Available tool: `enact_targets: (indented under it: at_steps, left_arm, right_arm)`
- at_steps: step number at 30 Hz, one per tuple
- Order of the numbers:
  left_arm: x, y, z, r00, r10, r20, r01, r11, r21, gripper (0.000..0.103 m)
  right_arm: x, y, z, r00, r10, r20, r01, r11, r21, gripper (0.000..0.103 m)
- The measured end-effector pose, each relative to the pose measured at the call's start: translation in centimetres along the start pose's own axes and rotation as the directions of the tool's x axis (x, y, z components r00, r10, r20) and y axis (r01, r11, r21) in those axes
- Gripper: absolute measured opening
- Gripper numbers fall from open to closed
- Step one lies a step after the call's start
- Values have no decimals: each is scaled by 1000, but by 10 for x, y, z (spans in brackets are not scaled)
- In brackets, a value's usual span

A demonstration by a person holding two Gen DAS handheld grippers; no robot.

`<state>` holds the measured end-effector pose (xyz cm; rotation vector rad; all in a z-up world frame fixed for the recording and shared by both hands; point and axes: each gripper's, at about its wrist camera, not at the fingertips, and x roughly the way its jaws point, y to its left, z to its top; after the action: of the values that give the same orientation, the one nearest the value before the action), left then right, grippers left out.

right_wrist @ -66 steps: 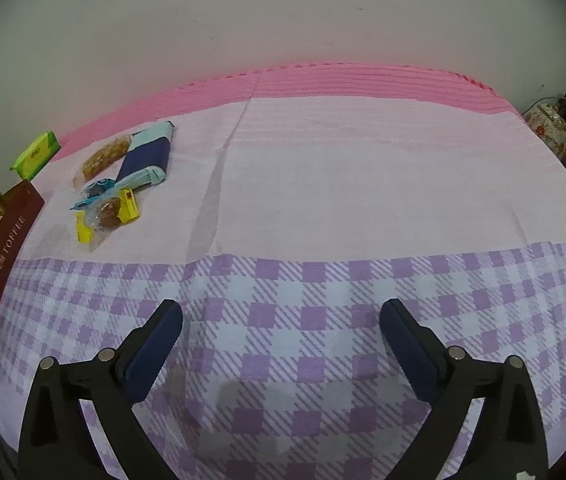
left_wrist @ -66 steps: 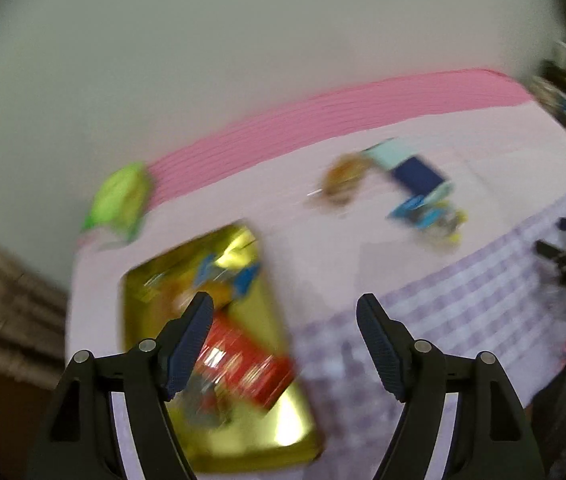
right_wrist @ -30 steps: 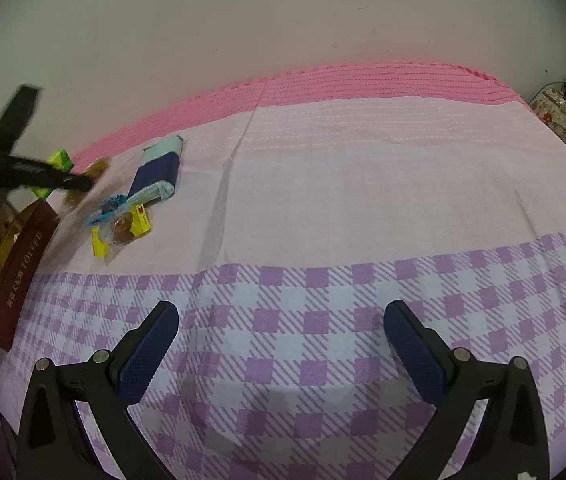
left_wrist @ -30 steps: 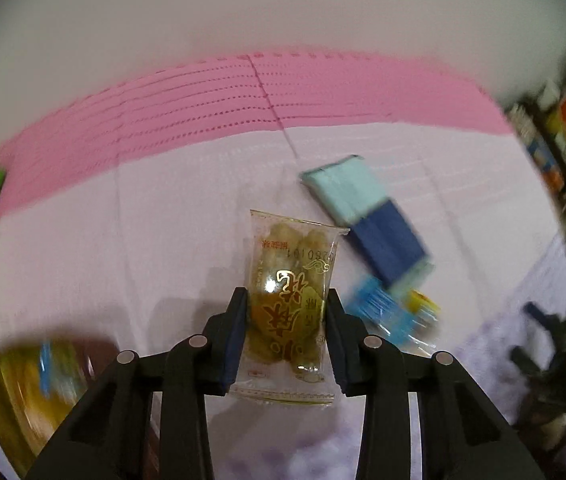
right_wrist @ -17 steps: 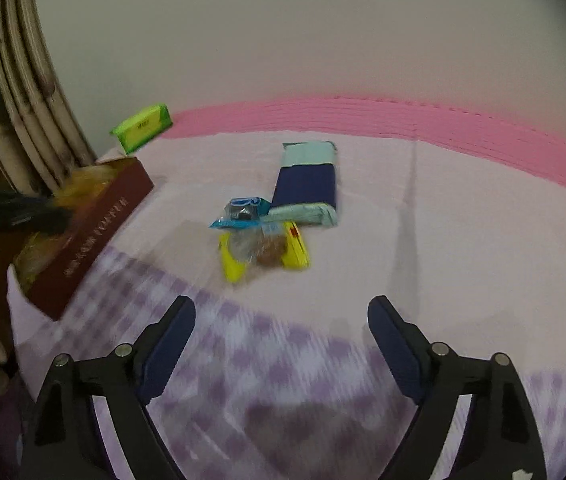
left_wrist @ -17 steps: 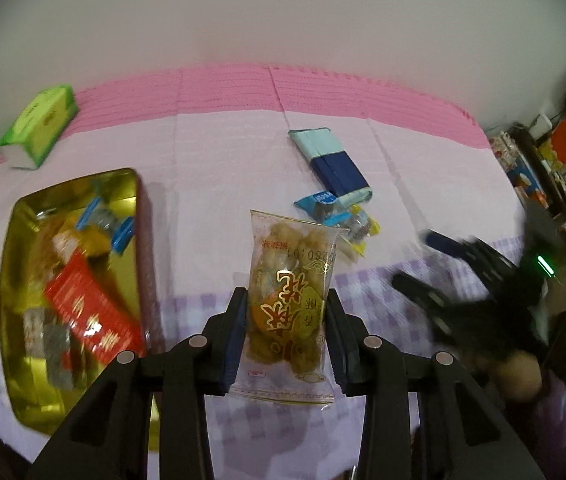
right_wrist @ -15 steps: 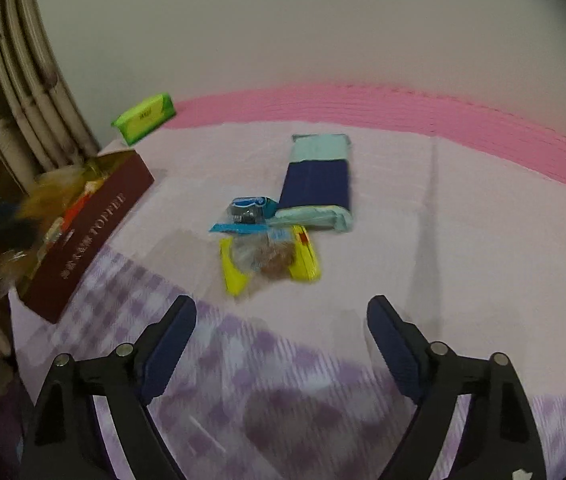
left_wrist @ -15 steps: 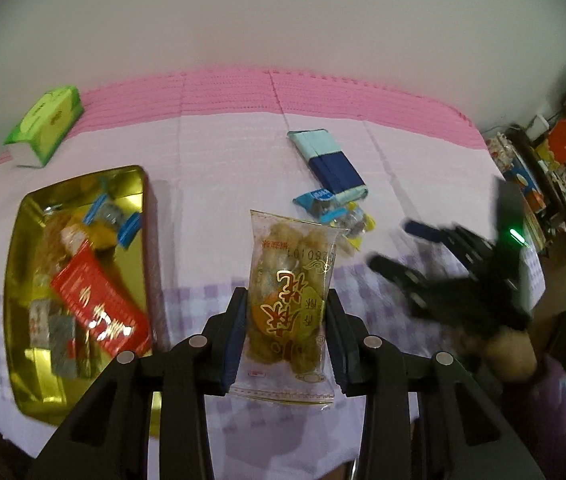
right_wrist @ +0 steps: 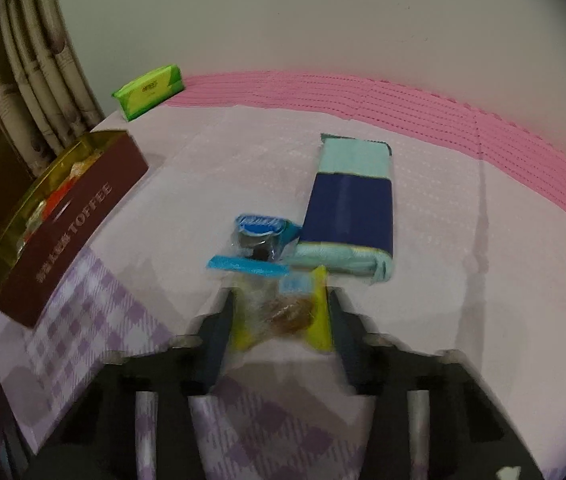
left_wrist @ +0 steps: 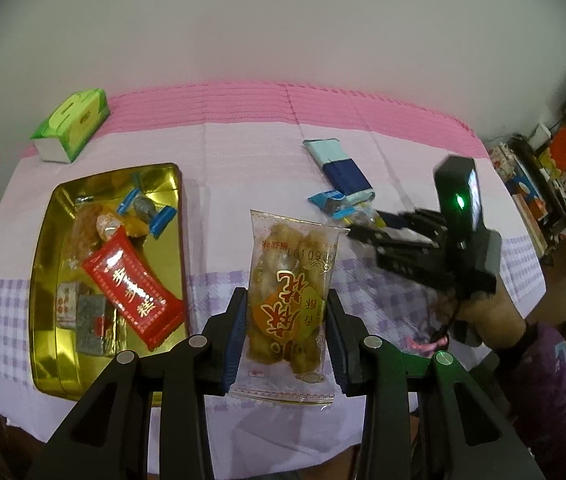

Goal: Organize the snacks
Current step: 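Grasp the clear twisted-dough bag with the left gripper while the right grasps the yellow-wrapped cookie, then carry the twisted-dough bag into the gold tray and open the left gripper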

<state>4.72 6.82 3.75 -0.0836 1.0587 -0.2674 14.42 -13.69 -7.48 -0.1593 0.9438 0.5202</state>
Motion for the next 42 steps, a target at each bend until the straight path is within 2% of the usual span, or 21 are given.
enact_targets:
  at_steps: [3, 7, 10, 12, 17, 23, 29, 33, 42]
  left_arm:
    - [-8, 6, -4, 1000, 7, 24, -7, 1000, -18, 38]
    - [-19, 19, -8, 998, 14, 59, -10, 998, -61, 38]
    - [-30, 33, -15, 993, 72, 94, -63, 994, -89, 38]
    - [-34, 43, -18, 992, 84, 97, -73, 991, -110, 38]
    - [-38, 72, -28, 983, 147, 106, -130, 980, -153, 38]
    - [-23, 104, -30, 976, 200, 90, -181, 966, -185, 38]
    - [-9, 123, -34, 974, 218, 60, -202, 957, -210, 38]
    - [-5, 125, -35, 976, 213, 45, -200, 957, -210, 38]
    - [8, 112, -38, 976, 216, 9, -213, 967, -142, 38]
  right_arm:
    - [-16, 3, -18, 1000, -18, 11, 18, 1000, -4, 33]
    - [-38, 1, -43, 999, -31, 40, 28, 998, 58, 33]
    - [-48, -4, -55, 997, -50, 61, 43, 993, 106, 33]
    - [-49, -14, -62, 995, -72, 71, 60, 985, 164, 33]
    - [-50, -20, -66, 990, -111, 86, 91, 974, 209, 33]
    - [-50, -17, -66, 988, -134, 82, 116, 974, 197, 34]
    - [-50, -16, -67, 986, -143, 83, 125, 974, 191, 34]
    - [-51, -15, -68, 986, -143, 83, 125, 974, 191, 34]
    - [-51, -16, -68, 987, -136, 86, 117, 973, 197, 34]
